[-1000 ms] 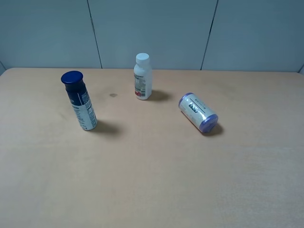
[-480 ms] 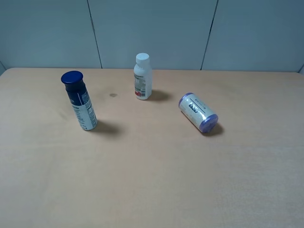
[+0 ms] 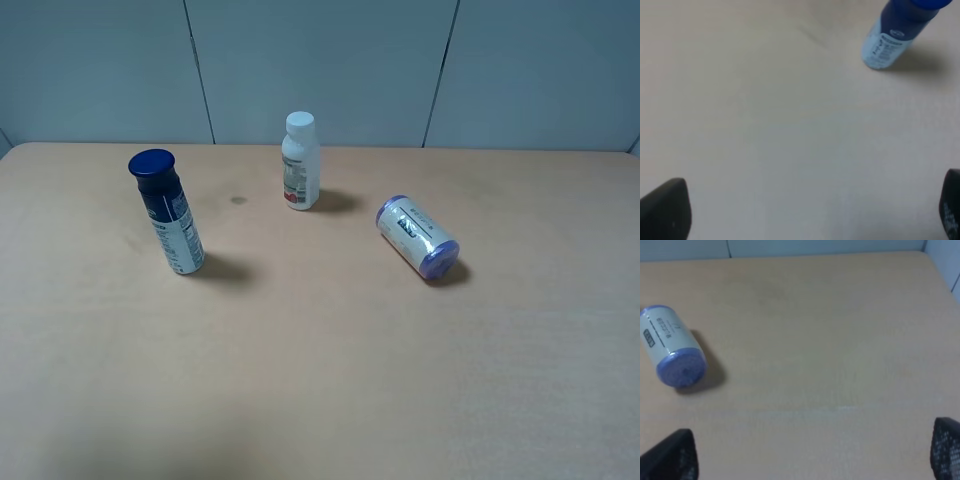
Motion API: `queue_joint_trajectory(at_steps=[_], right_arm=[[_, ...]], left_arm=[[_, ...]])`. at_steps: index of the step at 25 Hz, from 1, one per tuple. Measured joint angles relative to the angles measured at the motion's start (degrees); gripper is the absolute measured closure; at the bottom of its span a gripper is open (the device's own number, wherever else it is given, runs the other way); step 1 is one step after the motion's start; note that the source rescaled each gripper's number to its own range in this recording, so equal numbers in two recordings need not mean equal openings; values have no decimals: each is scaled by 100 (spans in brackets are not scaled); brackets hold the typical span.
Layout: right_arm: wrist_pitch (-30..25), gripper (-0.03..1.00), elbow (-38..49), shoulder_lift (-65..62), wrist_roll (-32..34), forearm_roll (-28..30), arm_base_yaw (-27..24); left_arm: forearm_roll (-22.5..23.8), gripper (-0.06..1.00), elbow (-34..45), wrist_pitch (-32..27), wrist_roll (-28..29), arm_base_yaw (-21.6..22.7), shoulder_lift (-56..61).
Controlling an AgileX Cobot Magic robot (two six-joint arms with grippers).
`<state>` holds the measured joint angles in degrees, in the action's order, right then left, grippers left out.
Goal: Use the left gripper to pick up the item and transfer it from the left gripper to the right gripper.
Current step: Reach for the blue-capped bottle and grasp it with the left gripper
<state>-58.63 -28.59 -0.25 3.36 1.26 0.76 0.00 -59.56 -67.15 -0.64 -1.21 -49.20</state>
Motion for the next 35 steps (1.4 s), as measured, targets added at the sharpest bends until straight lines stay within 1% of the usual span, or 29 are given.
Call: queue_joint_trajectory(at_steps=[9,17,24,30,35], right_arm=[[0,-3,0,0,0,0,0],[0,-3,0,0,0,0,0],[0,-3,0,0,0,0,0],[0,-3,0,0,0,-5,0],[0,-3,0,0,0,-11,0]], left_arm=[[0,-6,-976,16,0,-700,-2074],[0,-6,-1656,15,0,-1271,-3557],[44,-6,-1917,45,0,-1513,-4423],[84,-6,-1955,391,0,-1657,-4893],[84,-6,-1955,652,-5,-1684,-5188]])
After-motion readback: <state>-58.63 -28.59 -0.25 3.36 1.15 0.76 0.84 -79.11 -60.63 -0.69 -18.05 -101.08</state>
